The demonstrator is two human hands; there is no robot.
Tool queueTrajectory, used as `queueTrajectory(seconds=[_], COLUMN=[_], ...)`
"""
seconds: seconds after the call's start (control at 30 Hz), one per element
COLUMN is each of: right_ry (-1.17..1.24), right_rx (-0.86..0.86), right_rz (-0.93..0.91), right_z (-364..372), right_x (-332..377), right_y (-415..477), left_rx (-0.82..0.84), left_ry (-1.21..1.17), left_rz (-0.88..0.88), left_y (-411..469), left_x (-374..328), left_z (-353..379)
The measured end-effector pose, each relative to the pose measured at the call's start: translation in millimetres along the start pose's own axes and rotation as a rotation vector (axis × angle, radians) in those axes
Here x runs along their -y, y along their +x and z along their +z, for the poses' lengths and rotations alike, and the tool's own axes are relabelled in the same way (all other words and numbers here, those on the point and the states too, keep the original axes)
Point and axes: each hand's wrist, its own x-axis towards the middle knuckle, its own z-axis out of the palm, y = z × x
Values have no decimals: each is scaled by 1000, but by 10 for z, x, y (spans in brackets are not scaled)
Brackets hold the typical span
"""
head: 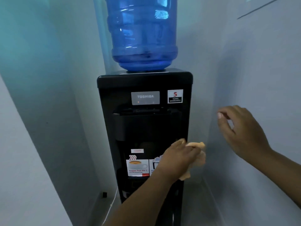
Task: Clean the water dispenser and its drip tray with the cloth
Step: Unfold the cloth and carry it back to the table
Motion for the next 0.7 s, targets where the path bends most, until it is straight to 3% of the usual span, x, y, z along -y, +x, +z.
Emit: queueTrajectory(seconds=[0.07,0.17,0.27,0.37,0.53,0.7], right_ry=[137,431,578,651,555,330], right_rx=[159,591,836,738,675,632], right_rz=[163,450,550,522,401,248], right_z=[-25,-80,-88,-27,-311,-529], right_x=[12,174,398,603,957,1254], right_y=[-47,-123,-244,-373,-420,-386], left_rx=[-18,-81,31,161,203,165], left_ry=[-197,-448,-679,-605,-65,-101], left_rz=[-159,-293,-321,-260,-216,-245], left_y=[-71,-107,-126,-227,-409,-632], left_x=[-7,51,5,-31,44,-11], left_z=[-210,-646,-1158,-1540,-1990,-2400])
